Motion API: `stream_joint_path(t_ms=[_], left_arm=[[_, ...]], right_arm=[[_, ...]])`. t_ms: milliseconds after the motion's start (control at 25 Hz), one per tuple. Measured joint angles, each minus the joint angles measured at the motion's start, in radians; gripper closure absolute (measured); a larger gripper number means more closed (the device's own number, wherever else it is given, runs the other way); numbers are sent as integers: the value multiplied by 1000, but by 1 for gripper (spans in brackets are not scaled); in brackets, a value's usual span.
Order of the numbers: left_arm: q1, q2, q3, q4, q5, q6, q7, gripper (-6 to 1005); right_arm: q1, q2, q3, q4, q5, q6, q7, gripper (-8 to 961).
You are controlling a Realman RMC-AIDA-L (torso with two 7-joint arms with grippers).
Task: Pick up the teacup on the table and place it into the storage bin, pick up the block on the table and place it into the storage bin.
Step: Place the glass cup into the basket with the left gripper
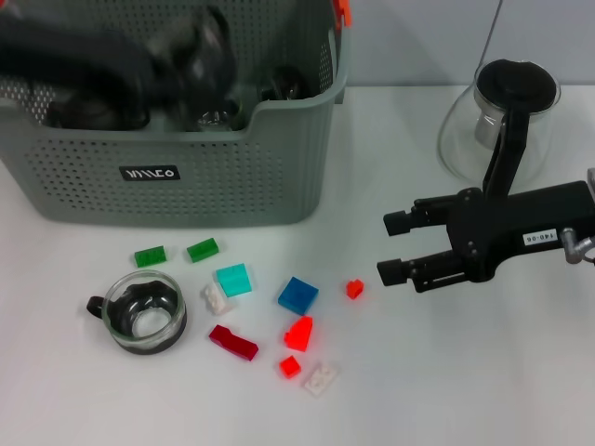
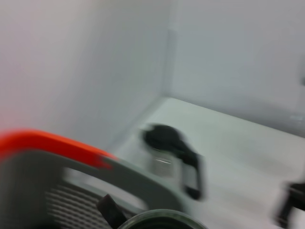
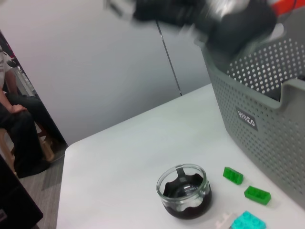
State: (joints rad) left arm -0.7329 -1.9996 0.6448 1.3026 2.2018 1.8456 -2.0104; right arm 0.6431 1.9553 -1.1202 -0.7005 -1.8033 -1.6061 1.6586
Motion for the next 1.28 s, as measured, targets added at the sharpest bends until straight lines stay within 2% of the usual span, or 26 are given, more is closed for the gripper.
stream_joint_path(t_ms=[120, 200, 280, 400, 600, 720, 1040, 1200, 1280], left_arm=[[-30, 52, 26, -56, 6, -117, -11, 948], [-53, 77, 50, -113, 24, -209, -14, 948], [-83, 90, 75, -184, 59, -316, -14, 948], [-136, 92, 111, -308, 117, -478, -9, 948], [-210, 83, 190, -479, 191, -719, -14, 949], [-238, 64, 216, -531, 240, -808, -18, 949], [-251, 3, 269, -573, 371, -951, -22, 949], [-252, -18, 281, -590, 405, -986, -16, 948], [-252, -22, 286, -593, 411, -992, -15, 949]], right_arm=[[1, 9, 9, 1, -20, 0, 2, 102], [2, 13, 10, 1, -24, 2, 2, 105], [4, 17, 10, 1, -24, 4, 3, 104], [8, 24, 10, 1, -25, 10, 3, 103], [14, 24, 10, 1, -25, 13, 8, 102], [19, 24, 10, 1, -25, 15, 17, 103], [25, 26, 10, 1, -25, 21, 18, 103], [28, 25, 7, 1, -25, 30, 18, 103], [29, 25, 7, 1, -25, 34, 18, 102]])
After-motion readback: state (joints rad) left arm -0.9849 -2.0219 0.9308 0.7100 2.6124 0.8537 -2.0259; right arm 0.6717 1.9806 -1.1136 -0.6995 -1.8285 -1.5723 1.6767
